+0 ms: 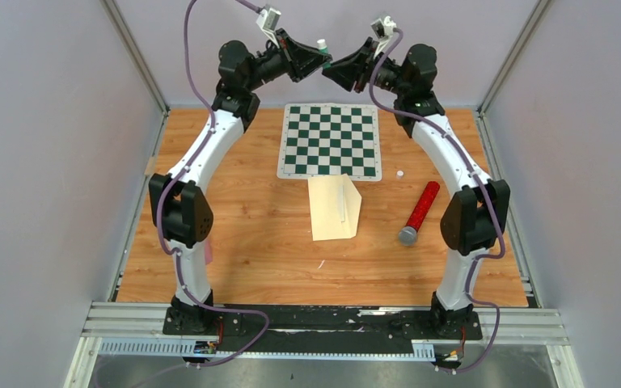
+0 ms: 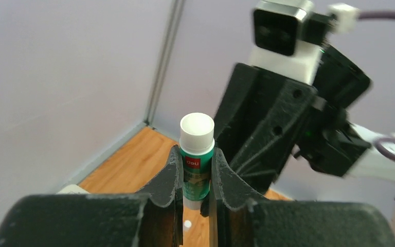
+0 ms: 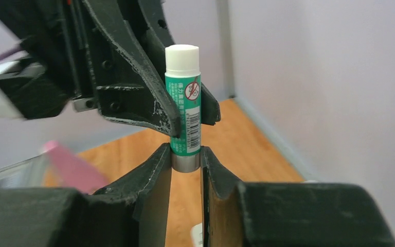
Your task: Place the letter into the envelope and seal it
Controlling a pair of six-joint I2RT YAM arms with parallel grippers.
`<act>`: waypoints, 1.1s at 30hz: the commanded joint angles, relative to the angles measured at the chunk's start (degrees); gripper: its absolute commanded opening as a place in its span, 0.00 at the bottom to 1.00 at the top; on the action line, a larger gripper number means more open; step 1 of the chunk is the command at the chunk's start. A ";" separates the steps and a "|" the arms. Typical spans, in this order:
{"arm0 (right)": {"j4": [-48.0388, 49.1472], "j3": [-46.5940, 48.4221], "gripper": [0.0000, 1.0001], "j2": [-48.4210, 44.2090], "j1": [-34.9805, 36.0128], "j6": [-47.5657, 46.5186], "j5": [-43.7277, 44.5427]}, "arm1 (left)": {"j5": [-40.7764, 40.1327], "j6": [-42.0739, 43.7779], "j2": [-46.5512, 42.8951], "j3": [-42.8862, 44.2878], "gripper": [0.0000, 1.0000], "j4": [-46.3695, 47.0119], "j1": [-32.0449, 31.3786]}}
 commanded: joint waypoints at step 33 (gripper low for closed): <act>3.75 -15.83 0.59 -10.13 3.41 -13.97 14.24 | -0.04 1.76 -3.35 -2.10 0.00 -0.04 0.03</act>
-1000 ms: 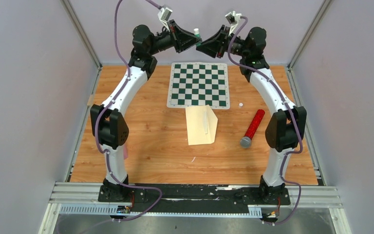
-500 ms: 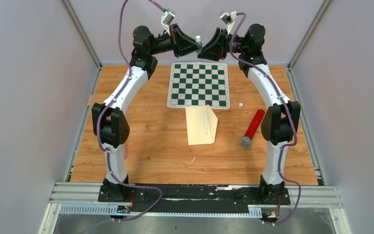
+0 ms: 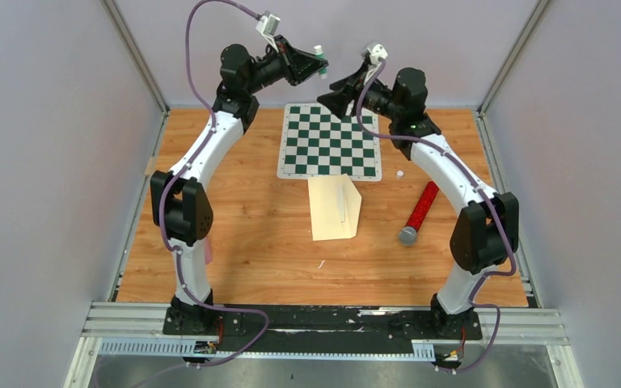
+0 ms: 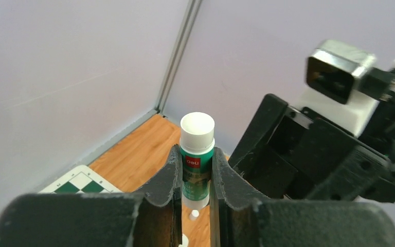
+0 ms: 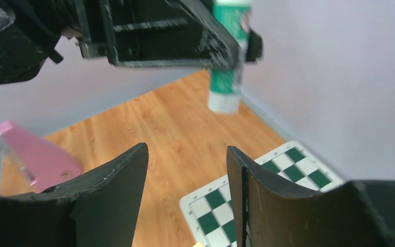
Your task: Place the letter into the envelope and seal it
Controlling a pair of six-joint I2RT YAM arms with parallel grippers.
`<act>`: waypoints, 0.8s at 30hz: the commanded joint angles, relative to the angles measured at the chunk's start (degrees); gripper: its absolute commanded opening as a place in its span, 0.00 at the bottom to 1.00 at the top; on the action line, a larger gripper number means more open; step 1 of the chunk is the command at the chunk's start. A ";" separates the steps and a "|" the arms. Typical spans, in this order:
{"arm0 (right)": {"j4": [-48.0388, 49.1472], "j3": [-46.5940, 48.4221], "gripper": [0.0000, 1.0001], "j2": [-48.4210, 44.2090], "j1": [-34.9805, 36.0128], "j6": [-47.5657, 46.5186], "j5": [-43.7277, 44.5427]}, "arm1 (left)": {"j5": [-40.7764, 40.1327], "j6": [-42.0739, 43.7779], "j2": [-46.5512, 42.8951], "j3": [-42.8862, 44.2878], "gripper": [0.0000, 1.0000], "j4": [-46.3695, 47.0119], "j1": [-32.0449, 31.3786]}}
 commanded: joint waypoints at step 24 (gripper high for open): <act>8.55 3.68 0.32 0.55 4.33 -10.15 14.20 | 0.61 1.84 -5.34 -0.66 0.00 1.98 -1.80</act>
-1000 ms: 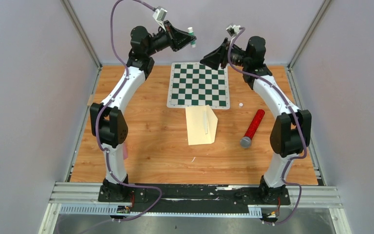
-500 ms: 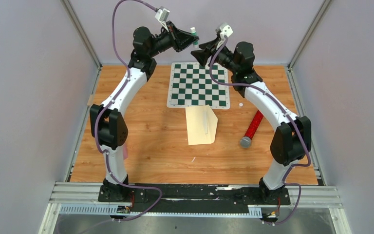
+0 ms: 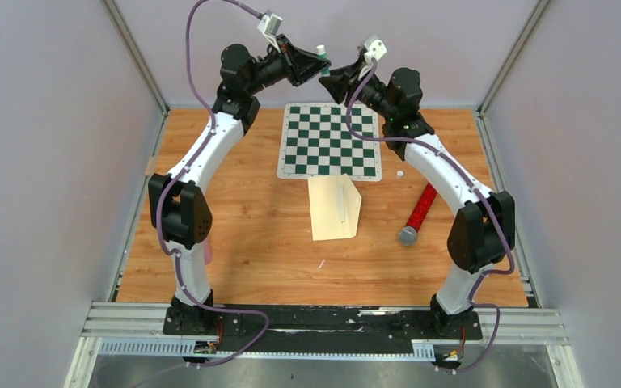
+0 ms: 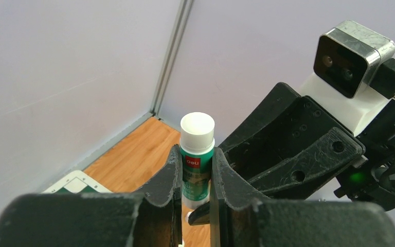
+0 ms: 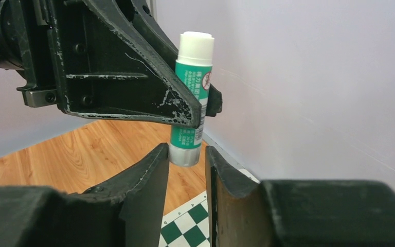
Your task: Place the letter into the envelope and seal it
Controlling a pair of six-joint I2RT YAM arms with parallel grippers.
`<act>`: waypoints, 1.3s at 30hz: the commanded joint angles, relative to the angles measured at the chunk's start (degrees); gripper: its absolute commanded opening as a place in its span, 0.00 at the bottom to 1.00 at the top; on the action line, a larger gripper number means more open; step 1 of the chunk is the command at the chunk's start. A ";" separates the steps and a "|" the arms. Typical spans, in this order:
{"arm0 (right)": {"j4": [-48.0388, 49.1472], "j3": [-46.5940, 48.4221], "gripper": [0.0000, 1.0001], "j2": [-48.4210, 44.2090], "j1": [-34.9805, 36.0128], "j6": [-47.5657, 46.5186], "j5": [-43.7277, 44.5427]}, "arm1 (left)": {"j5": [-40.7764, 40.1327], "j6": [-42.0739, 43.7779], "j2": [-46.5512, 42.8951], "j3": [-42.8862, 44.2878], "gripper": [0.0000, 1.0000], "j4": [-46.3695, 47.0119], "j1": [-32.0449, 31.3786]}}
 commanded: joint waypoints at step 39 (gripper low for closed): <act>4.37 9.69 0.53 7.84 -11.44 25.16 -41.42 | 4.53 5.67 -3.00 1.35 0.00 -1.65 1.80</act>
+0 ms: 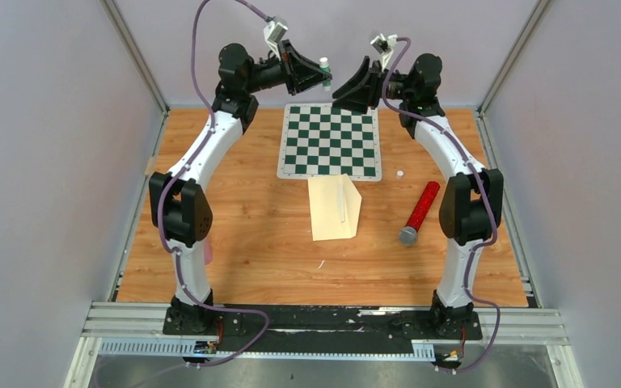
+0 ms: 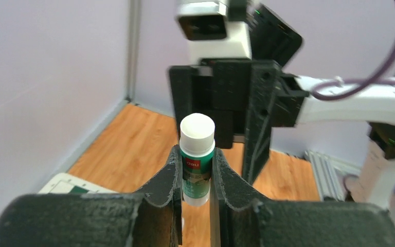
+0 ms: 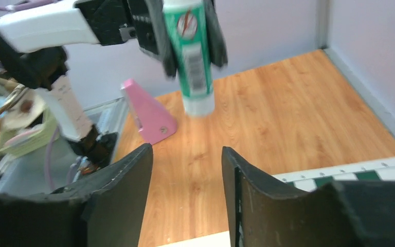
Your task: Place the letter into the envelope and seal it
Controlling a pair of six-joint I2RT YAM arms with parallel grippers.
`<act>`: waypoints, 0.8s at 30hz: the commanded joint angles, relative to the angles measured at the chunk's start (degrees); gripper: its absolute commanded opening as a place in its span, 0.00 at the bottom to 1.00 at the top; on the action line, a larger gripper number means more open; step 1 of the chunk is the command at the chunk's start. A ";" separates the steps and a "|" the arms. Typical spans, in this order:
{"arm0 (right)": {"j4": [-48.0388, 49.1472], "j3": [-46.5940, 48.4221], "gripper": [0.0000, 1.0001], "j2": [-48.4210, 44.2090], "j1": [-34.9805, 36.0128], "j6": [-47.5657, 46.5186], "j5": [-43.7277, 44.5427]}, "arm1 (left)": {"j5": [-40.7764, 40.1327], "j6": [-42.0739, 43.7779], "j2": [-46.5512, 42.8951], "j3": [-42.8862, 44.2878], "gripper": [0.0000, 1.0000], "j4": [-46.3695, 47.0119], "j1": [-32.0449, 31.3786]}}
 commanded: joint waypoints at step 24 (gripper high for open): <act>2.88 -20.81 0.44 -16.93 10.39 -42.53 49.88 | -14.79 1.81 -6.94 -3.34 0.00 -0.11 -1.43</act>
